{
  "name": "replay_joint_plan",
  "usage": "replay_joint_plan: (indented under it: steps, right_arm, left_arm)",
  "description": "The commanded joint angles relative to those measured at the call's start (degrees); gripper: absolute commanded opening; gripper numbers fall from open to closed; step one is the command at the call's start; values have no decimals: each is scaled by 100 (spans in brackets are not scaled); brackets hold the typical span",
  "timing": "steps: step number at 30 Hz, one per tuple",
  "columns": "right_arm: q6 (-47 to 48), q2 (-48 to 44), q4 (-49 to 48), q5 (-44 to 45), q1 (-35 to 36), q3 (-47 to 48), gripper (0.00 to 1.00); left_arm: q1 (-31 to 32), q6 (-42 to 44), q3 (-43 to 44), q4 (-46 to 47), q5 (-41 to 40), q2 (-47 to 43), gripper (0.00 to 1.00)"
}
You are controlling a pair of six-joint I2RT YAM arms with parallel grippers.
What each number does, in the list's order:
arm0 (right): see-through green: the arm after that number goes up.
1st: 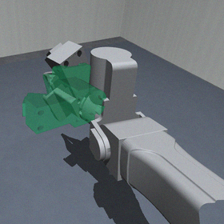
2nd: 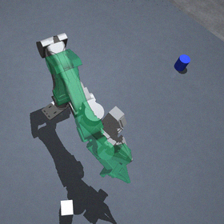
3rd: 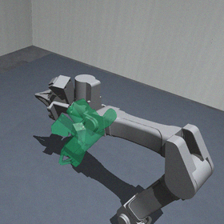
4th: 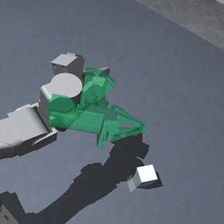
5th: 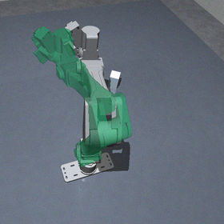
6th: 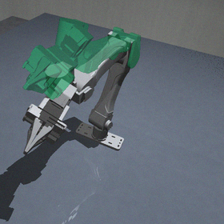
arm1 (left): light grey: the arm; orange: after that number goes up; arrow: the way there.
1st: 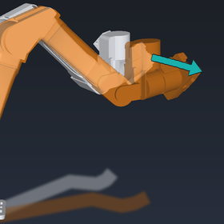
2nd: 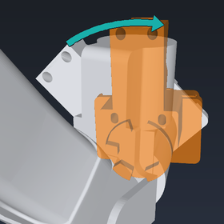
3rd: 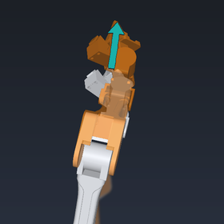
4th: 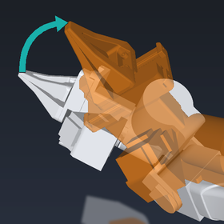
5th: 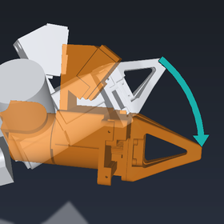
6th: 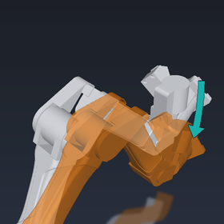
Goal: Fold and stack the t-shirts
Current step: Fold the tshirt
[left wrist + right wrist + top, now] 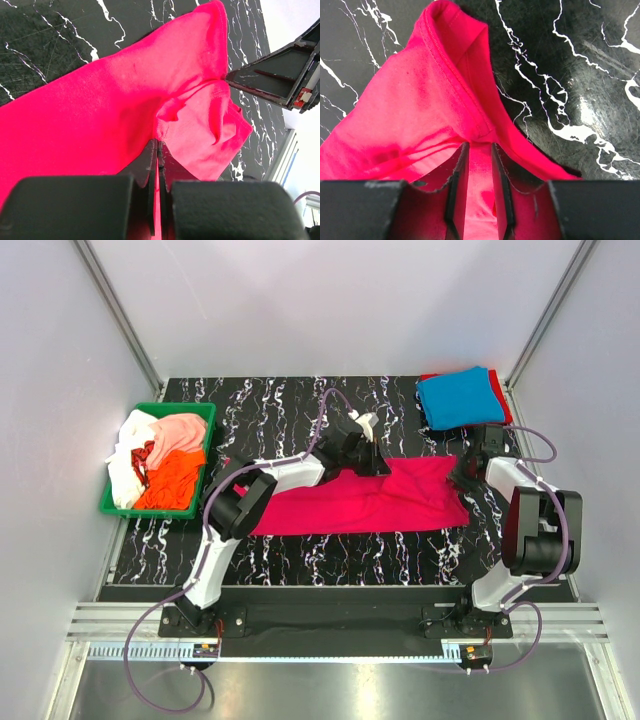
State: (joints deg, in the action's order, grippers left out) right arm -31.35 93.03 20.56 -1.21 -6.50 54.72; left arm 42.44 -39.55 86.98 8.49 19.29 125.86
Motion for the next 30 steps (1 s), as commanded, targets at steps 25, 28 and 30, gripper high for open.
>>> replay_joint_plan:
  steps: [25, 28, 30]
  right_arm:
    - [454, -136, -254, 666, -18, -49, 0]
    - [533, -119, -245, 789, -18, -40, 0]
    - [578, -128, -228, 816, -18, -14, 0]
  left_arm:
    - [-148, 211, 293, -506, -575, 44, 0]
    - [-200, 193, 302, -533, -575, 96, 0]
    - [-218, 167, 311, -515, -505, 123, 0]
